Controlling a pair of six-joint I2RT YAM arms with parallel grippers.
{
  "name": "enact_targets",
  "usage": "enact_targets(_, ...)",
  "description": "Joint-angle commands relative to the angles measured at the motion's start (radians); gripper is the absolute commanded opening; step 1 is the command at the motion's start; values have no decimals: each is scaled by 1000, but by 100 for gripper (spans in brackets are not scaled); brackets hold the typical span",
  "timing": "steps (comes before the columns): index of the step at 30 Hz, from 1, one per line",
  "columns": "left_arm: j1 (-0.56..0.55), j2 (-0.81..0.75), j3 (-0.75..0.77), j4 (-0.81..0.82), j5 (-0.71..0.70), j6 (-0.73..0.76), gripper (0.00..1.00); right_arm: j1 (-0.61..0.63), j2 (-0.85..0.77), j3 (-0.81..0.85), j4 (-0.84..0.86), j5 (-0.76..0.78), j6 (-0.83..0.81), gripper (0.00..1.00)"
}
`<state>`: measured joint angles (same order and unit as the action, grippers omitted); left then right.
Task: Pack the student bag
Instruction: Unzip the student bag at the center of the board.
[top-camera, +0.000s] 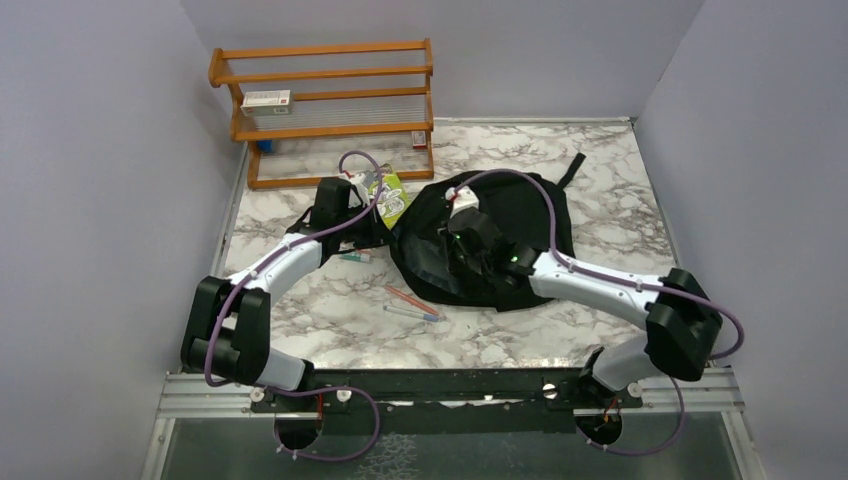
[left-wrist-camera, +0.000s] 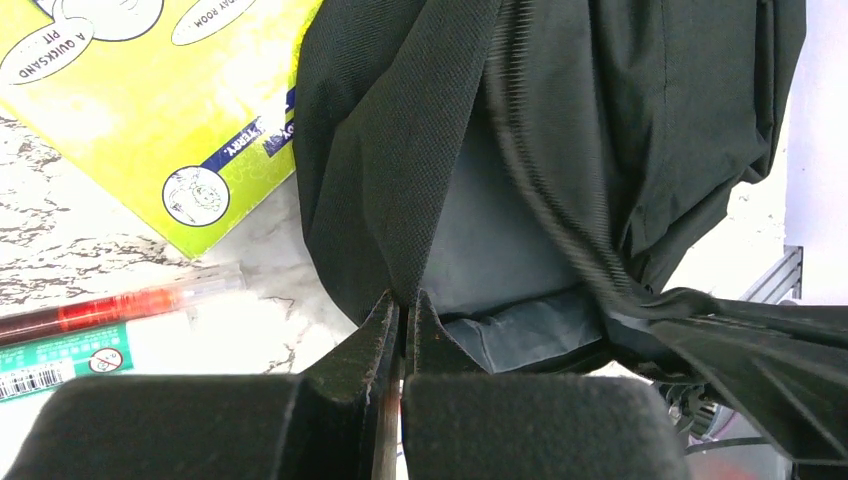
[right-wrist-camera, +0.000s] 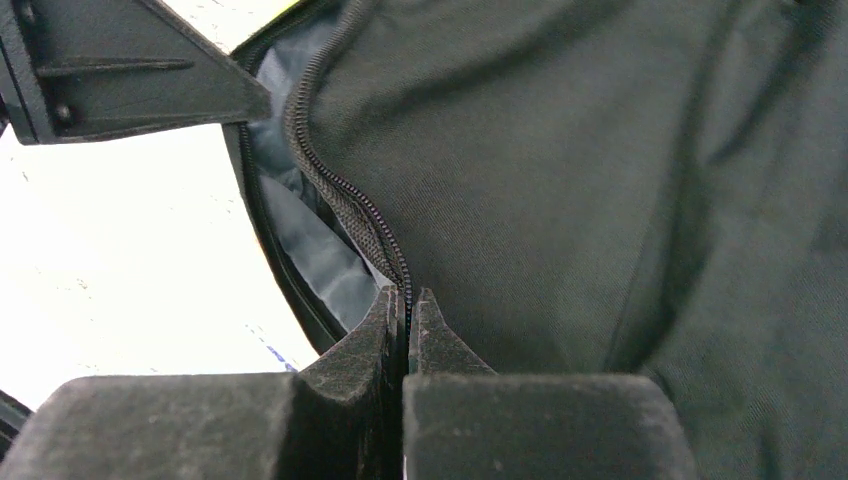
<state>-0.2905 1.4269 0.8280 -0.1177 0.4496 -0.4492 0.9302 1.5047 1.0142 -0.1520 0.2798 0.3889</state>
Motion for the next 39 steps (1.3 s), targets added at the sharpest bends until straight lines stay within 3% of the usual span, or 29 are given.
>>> enact_targets(1,-2,16,0,14,34,-11,0,-30,-114,-101,27,124,104,1)
enact_targets(14,-2,18,-7,24,42,-19,0,-331,-401,-359,24,93,372,1)
enact_targets(23,-2,8,-7,8,38,-6,0,-585,-323,-375,-35,-23,426,1)
enact_targets(29,-2,-2,-3,-9,19,3,0,-654,-286,-396,-63,-39,455,2)
enact_targets(33,-2,3,0,-8,36,7,0,-657,-288,-371,-122,-45,460,18)
enact_targets(34,-2,4,1,-8,39,7,0,-657,-303,-365,-134,-34,457,26)
enact_targets(37,-3,7,3,-7,40,11,0,-657,-370,-356,-172,18,445,62)
enact_targets(39,-3,11,5,-8,42,11,0,-657,-418,-341,-208,54,431,68)
